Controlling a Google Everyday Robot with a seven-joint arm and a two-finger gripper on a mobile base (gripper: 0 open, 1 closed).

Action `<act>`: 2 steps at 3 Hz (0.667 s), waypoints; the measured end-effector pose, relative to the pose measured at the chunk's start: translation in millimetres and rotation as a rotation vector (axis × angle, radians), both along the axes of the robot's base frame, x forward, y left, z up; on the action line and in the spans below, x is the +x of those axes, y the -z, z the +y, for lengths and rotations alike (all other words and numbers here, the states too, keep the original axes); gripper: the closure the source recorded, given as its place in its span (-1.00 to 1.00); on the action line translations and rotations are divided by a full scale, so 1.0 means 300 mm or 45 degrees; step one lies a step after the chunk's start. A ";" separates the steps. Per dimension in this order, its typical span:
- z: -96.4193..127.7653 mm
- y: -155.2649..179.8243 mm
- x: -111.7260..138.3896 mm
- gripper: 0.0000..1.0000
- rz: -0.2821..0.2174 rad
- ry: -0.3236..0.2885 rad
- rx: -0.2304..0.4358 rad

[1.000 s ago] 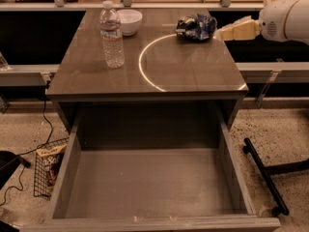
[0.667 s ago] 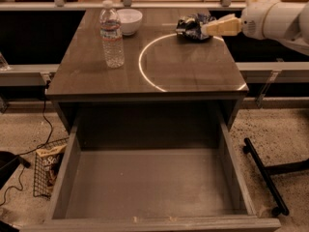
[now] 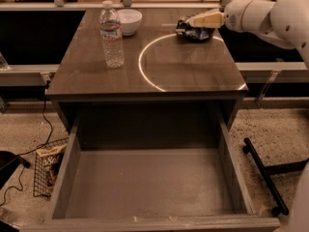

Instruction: Pick blue chip bag

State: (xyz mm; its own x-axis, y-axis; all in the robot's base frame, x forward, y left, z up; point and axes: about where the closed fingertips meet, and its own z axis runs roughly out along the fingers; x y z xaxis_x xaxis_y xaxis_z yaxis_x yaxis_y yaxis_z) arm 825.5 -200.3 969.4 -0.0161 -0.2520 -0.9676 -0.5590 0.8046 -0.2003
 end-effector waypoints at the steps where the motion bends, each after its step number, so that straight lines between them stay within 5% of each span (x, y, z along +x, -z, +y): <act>1: 0.020 0.086 0.111 -1.00 0.086 0.022 0.008; 2: 0.049 0.148 0.209 -1.00 0.147 0.027 0.052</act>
Offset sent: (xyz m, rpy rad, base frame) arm 0.1126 0.0124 -0.0542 0.0886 0.1635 -0.0363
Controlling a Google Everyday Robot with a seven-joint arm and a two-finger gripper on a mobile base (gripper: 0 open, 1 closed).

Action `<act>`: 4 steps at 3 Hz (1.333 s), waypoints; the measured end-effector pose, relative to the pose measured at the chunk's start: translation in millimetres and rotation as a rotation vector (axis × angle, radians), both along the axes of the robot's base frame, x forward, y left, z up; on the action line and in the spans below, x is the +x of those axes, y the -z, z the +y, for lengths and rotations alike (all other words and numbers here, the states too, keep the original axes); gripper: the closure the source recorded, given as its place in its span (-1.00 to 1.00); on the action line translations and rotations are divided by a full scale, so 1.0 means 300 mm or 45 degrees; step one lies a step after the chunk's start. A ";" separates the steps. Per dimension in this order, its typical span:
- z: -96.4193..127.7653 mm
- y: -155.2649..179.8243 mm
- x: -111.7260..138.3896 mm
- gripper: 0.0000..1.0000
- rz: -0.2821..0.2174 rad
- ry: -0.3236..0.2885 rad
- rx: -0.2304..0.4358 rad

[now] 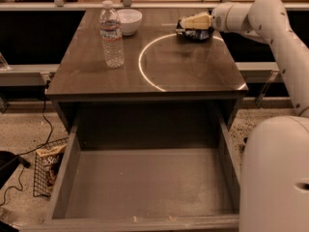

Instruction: Pick blue chip bag

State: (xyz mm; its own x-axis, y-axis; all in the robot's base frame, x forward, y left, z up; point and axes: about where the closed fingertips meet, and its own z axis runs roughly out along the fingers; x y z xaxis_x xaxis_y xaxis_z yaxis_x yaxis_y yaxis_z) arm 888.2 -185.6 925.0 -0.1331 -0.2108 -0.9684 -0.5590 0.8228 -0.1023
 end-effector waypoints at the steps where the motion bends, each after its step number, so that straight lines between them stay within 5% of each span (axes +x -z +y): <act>1: 0.035 0.043 0.078 -1.00 0.035 -0.009 0.050; 2: 0.049 0.089 0.103 -0.71 0.094 -0.017 0.076; 4: 0.068 0.101 0.110 0.22 0.101 -0.026 0.077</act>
Offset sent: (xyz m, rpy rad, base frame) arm 0.0564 0.0048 -0.0366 0.0815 0.1456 0.0190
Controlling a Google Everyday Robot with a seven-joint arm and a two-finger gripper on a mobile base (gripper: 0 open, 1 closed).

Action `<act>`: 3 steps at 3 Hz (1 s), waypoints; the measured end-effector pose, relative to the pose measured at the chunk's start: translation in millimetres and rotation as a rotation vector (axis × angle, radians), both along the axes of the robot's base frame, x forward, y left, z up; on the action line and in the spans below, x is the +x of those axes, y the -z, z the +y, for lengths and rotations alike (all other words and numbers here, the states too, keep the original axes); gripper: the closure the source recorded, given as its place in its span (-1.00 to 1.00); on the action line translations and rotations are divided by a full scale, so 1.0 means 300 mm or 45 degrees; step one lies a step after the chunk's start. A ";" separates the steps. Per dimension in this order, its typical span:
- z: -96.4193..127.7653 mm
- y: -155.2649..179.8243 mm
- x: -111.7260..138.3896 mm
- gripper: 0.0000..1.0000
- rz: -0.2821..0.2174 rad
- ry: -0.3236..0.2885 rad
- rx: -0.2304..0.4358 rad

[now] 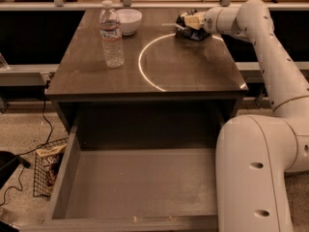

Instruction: Pick blue chip bag

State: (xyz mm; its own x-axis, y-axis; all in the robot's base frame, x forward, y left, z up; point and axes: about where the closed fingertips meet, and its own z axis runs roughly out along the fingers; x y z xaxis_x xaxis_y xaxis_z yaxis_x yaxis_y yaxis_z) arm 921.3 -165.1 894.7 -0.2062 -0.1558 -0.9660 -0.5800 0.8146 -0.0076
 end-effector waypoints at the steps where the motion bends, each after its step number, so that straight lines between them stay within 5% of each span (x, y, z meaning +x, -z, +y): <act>1: 0.015 0.011 0.004 0.86 0.005 -0.007 0.001; 3: 0.022 0.016 0.006 1.00 0.008 -0.010 0.001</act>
Offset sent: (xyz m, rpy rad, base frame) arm 0.0008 0.0030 -0.0021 0.0004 0.0026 0.0034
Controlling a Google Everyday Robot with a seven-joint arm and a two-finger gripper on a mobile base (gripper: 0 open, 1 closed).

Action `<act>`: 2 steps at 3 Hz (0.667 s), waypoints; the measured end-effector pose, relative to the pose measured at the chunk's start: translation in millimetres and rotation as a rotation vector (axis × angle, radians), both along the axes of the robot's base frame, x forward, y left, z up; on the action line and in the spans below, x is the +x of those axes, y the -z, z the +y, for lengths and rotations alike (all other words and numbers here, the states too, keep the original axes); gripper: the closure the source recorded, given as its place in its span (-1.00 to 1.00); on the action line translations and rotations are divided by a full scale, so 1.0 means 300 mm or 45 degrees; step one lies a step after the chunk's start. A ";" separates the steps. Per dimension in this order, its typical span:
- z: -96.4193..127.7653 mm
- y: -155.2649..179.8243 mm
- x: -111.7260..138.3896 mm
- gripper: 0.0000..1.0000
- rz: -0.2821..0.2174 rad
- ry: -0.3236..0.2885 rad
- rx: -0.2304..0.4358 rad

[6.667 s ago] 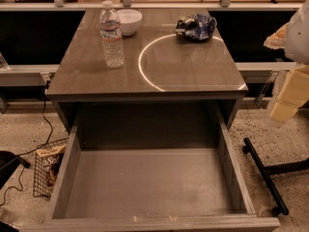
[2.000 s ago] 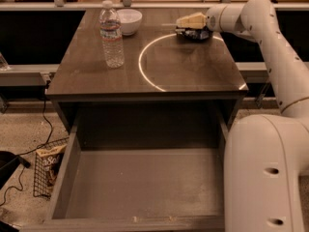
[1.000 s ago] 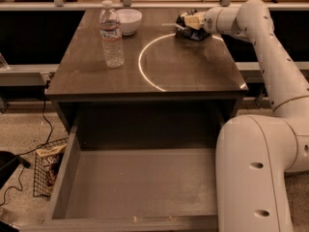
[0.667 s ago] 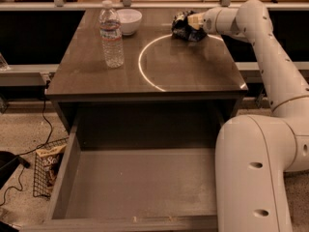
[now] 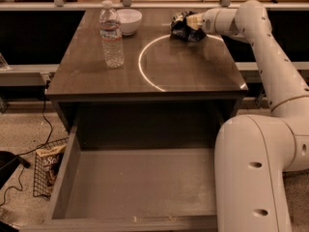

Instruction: Pick blue chip bag

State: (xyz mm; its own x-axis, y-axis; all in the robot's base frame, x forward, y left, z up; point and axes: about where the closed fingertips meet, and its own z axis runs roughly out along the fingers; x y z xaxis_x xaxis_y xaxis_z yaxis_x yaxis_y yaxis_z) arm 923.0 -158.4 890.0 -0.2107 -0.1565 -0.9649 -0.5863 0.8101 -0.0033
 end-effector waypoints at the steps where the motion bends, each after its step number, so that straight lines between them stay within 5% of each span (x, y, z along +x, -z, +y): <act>1: 0.010 0.007 0.003 0.72 0.003 -0.004 0.001; 2: 0.026 0.018 0.006 0.09 0.009 -0.011 0.001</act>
Offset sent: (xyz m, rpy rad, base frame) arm 0.0007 0.0028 -0.0019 0.0004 0.0024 0.0032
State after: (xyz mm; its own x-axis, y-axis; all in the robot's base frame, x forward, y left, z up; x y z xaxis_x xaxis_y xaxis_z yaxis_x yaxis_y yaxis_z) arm 924.8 -150.8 884.6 -0.2159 -0.1574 -0.9636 -0.5935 0.8049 0.0015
